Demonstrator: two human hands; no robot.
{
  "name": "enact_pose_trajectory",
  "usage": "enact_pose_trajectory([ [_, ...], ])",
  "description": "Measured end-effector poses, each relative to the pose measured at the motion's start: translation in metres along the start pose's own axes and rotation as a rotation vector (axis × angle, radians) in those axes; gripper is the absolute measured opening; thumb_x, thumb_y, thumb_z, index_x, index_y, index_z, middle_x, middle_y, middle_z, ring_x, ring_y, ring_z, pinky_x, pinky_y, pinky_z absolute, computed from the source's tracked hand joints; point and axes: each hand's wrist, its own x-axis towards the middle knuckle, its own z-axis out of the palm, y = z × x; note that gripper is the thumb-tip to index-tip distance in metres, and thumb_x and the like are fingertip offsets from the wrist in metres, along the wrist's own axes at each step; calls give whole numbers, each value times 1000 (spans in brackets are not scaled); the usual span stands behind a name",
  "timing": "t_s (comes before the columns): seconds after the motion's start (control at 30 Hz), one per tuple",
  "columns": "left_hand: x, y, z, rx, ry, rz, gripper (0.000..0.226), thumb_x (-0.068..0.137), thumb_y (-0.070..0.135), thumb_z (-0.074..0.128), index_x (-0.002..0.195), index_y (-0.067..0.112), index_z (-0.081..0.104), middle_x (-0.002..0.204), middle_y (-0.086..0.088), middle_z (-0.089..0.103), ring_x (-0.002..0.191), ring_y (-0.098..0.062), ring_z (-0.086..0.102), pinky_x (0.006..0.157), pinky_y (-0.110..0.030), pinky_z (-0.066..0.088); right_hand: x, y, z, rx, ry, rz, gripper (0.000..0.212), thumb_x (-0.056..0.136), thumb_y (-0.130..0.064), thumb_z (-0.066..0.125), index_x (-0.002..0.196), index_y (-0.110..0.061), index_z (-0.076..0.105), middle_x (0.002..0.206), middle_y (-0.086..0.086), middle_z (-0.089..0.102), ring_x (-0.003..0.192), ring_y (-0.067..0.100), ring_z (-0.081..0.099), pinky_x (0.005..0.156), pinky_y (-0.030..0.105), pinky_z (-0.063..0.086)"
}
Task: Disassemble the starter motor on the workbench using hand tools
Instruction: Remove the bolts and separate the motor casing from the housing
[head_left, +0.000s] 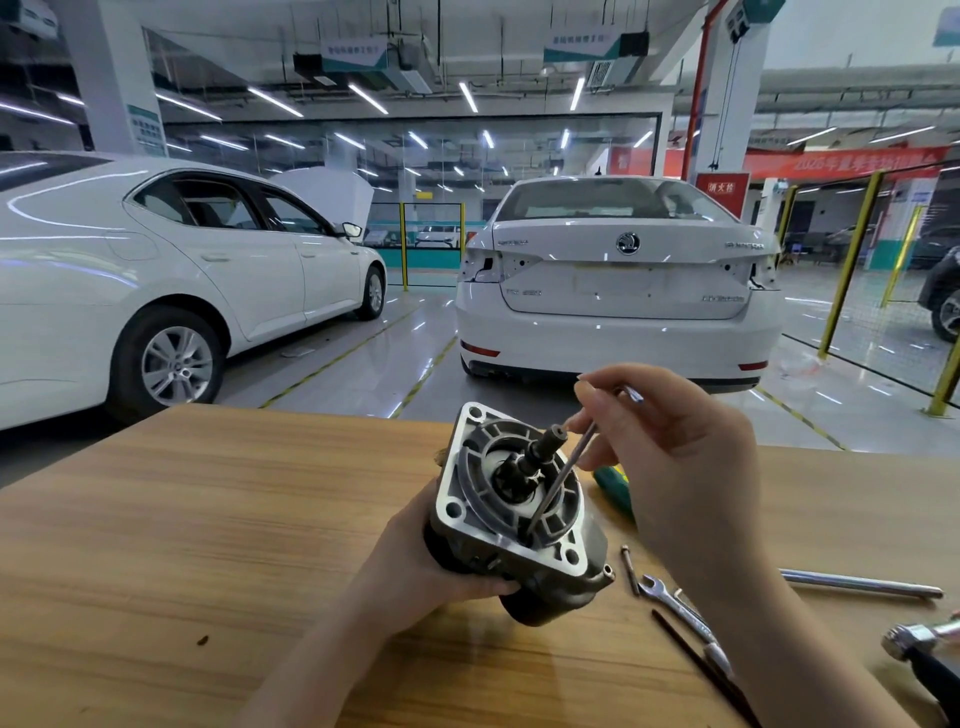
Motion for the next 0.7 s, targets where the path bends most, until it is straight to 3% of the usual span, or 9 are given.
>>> enact_pose_trajectory([
  [0.13, 1, 2, 1, -21, 4, -25, 75, 44, 35, 90, 112, 32, 58, 109, 15, 67, 102, 3, 60, 77, -8, 48, -5, 3, 1, -27, 21, -108, 6, 80, -21, 64, 76, -25, 63, 66, -6, 66, 45, 5, 59, 49, 16, 47],
  [0.27, 3, 3, 1, -9, 16, -56, 78, 40, 39, 89, 112, 32, 58, 109, 17, 67, 101, 4, 60, 80, -15, 46, -12, 9, 6, -10, 52, -222, 8, 84, -23, 57, 89, -27, 62, 70, -6, 66, 47, 4, 60, 46, 25, 49],
  [0.4, 2, 3, 1, 13, 26, -64, 78, 39, 44, 87, 110, 35, 57, 108, 23, 65, 100, 9, 58, 75, -8, 45, -14, 13, 10, 166, 101, -178, 25, 79, -19, 62, 93, -40, 62, 64, -9, 67, 47, 9, 58, 50, 19, 48],
  [0.5, 3, 4, 2, 14, 35, -74, 77, 39, 45, 87, 110, 37, 56, 107, 26, 64, 98, 12, 57, 77, -11, 43, -15, 16, 13, 278, 160, -84, 27, 75, -14, 68, 89, -34, 56, 57, -8, 64, 48, 12, 59, 53, 19, 49],
  [0.7, 4, 3, 2, 20, 37, -69, 76, 40, 46, 87, 109, 37, 57, 108, 22, 66, 100, 8, 58, 81, -16, 43, -12, 13, 12, 236, 201, -5, 25, 80, -10, 61, 84, -35, 66, 61, -5, 67, 45, 11, 58, 47, 19, 47],
])
